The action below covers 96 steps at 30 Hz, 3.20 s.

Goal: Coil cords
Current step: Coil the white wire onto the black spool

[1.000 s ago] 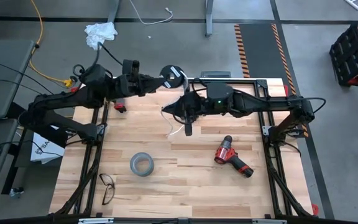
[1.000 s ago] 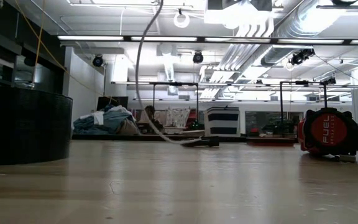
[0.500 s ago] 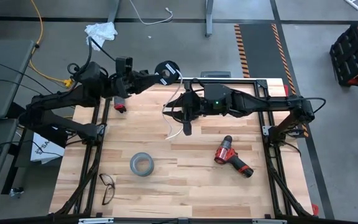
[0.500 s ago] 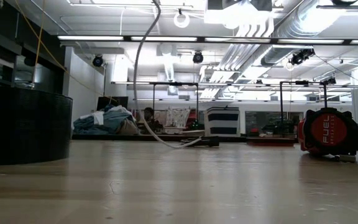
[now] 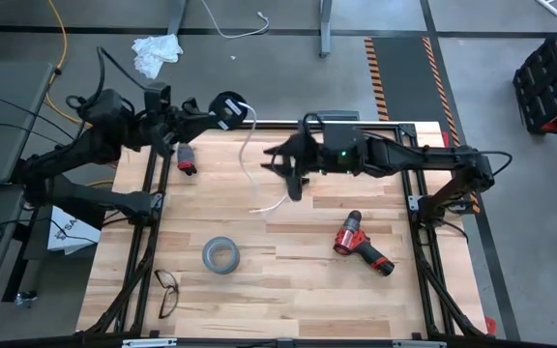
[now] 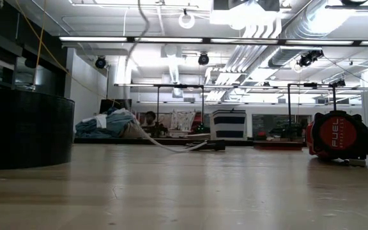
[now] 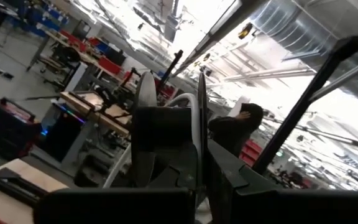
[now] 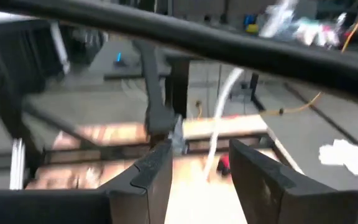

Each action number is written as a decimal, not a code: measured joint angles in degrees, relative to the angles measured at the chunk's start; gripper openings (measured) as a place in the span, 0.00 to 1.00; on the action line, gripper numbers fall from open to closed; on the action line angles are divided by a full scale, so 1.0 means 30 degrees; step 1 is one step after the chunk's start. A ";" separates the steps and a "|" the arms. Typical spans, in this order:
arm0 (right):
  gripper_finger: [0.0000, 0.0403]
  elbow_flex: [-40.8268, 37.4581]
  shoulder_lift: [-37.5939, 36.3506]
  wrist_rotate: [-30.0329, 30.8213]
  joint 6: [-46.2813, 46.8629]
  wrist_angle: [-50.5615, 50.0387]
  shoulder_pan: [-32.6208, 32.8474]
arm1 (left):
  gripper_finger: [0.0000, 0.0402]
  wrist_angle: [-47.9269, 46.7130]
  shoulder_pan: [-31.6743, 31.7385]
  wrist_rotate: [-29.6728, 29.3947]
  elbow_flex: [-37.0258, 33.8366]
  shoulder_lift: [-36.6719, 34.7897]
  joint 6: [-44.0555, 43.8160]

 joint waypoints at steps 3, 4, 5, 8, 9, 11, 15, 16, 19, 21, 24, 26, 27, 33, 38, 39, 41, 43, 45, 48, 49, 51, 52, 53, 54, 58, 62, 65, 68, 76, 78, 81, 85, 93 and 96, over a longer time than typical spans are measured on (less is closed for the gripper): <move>0.38 0.0000 0.0000 -0.0132 0.0697 0.1757 -0.0590 | 0.01 0.0040 -0.0198 0.0224 0.0000 0.0016 -0.0189; 0.38 0.0000 0.0000 -0.0273 0.0829 0.2282 -0.0756 | 0.01 0.0045 -0.0287 0.0231 0.0000 0.0102 -0.0210; 0.38 0.0000 0.0000 -0.0406 0.0900 0.2727 -0.0912 | 0.01 0.0062 -0.0383 0.0242 0.0000 0.0167 -0.0217; 0.38 0.0000 0.0000 -0.0798 0.1426 0.3715 -0.1309 | 0.01 0.0327 -0.0553 0.0276 0.0000 0.0438 -0.0148; 0.38 0.0000 0.0000 -0.1150 0.1797 0.3936 -0.1424 | 0.01 0.0361 -0.0557 0.0290 0.0000 0.0499 -0.0122; 0.38 0.0000 0.0000 -0.1786 0.2326 0.4212 -0.1570 | 0.01 0.0588 -0.0555 0.0291 0.0000 0.0651 -0.0132; 0.38 0.0000 0.0000 -0.2026 0.2423 0.4268 -0.1618 | 0.01 0.0922 -0.0542 0.0284 0.0000 0.0878 -0.0132; 0.37 0.0000 0.0000 -0.2033 0.2423 0.4284 -0.1618 | 0.01 0.0907 -0.0542 0.0284 0.0000 0.0899 -0.0132; 0.36 0.0000 0.0003 -0.2033 0.2423 0.4392 -0.1611 | 0.01 0.0920 -0.0542 0.0284 0.0000 0.0977 -0.0132; 0.34 0.0000 0.0001 -0.2026 0.2370 0.4389 -0.1611 | 0.01 0.0901 -0.0542 0.0258 0.0000 0.0999 -0.0134; 0.28 0.0000 0.0007 -0.2026 0.2022 0.4363 -0.1611 | 0.01 0.0918 -0.0542 0.0148 0.0000 0.1001 -0.0146; 0.20 0.0000 0.0007 -0.2021 0.1889 0.4351 -0.1611 | 0.01 0.1032 -0.0542 -0.0005 0.0000 0.0989 -0.0240; 0.14 0.0000 0.0007 -0.2021 0.1779 0.4317 -0.1606 | 0.01 0.1170 -0.0542 -0.0042 0.0000 0.0993 -0.0267; 0.01 0.0000 0.0007 -0.2012 0.1227 0.4283 -0.1240 | 0.01 0.1396 -0.0550 -0.1044 0.0000 0.0990 -0.0709; 0.00 0.0002 0.0448 -0.2026 0.1119 0.5186 -0.0686 | 0.01 0.2374 -0.0542 -0.1552 0.0000 0.1665 -0.2080; 0.00 0.0007 0.0514 -0.2026 0.1124 0.5521 -0.0587 | 0.01 0.2781 -0.0543 -0.1481 0.0000 0.1907 -0.2502; 0.00 0.0013 0.0832 -0.2032 0.1242 0.6259 -0.0406 | 0.01 0.3706 -0.0557 -0.1244 0.0000 0.2498 -0.3621; 0.00 0.0015 0.1093 -0.2033 0.1123 0.6542 -0.0298 | 0.01 0.4463 -0.0550 -0.0925 0.0000 0.3024 -0.5202; 0.00 0.0012 0.1286 -0.2033 0.1107 0.6717 -0.0285 | 0.01 0.5135 -0.0548 -0.0318 0.0005 0.3463 -0.6898; 0.00 0.0007 0.1362 -0.2033 0.0811 0.7149 -0.0292 | 0.01 0.5344 -0.0602 0.0648 0.0000 0.3896 -0.9102; 0.00 0.0007 0.1362 -0.2033 0.0671 0.7483 -0.0292 | 0.01 0.5352 -0.0719 0.0900 0.0000 0.3944 -0.9599; 0.00 0.0007 0.1362 -0.2037 0.0392 0.8050 -0.0292 | 0.01 0.5339 -0.0907 0.1113 0.0000 0.3972 -1.0389; 0.00 0.0007 0.1362 -0.2055 0.0323 0.8225 -0.0292 | 0.01 0.5393 -0.1048 0.1120 0.0006 0.3973 -1.0693; 0.00 0.0007 0.1362 -0.2094 0.0331 0.8347 -0.0307 | 0.01 0.5415 -0.1174 0.1101 0.0007 0.3960 -1.1011; 0.00 0.0007 0.1362 -0.2128 0.0354 0.8453 -0.0330 | 0.01 0.5468 -0.1277 0.1035 0.0007 0.3953 -1.1343; 0.00 0.0007 0.1362 -0.2171 0.0253 0.8805 -0.0351 | 0.01 0.5534 -0.1843 0.0857 0.0007 0.3937 -1.2175; 0.00 -0.0007 0.1362 -0.2310 0.0115 0.9769 -0.0351 | 0.01 0.5553 -0.2462 0.0425 0.0012 0.3944 -1.2878; 0.00 -0.0007 0.1362 -0.2317 -0.0181 1.0017 -0.0359 | 0.01 0.5531 -0.2856 0.0086 0.0022 0.3937 -1.3510; 0.00 -0.0007 0.1362 -0.2396 -0.0156 1.0403 -0.0434 | 0.02 0.5512 -0.3143 -0.0538 0.0022 0.3951 -1.3611; 0.00 -0.0007 0.1362 -0.2637 -0.0098 1.0877 -0.0605 | 0.02 0.5877 -0.3321 -0.0961 0.0022 0.4224 -1.3038; 0.00 -0.0007 0.1362 -0.2682 -0.0157 1.0813 -0.0784 | 0.02 0.5775 -0.3437 -0.0955 0.0022 0.4235 -1.3128; 0.00 -0.0007 0.1362 -0.2689 -0.0385 1.0825 -0.1109 | 0.02 0.5650 -0.3698 -0.0902 0.0022 0.4228 -1.3168; 0.00 -0.0007 0.1362 -0.2831 -0.0600 1.0855 -0.1600 | 0.02 0.5036 -0.4046 -0.0557 0.0022 0.3967 -1.3284; 0.00 -0.0007 0.1362 -0.3963 -0.0668 1.0515 -0.2319 | 0.02 0.0604 -0.4067 -0.0567 0.0029 0.2675 -1.1319; 0.00 -0.0007 0.1362 -0.4152 -0.0620 1.0216 -0.2504 | 0.02 -0.1239 -0.3852 -0.1099 0.0015 0.2079 -1.0370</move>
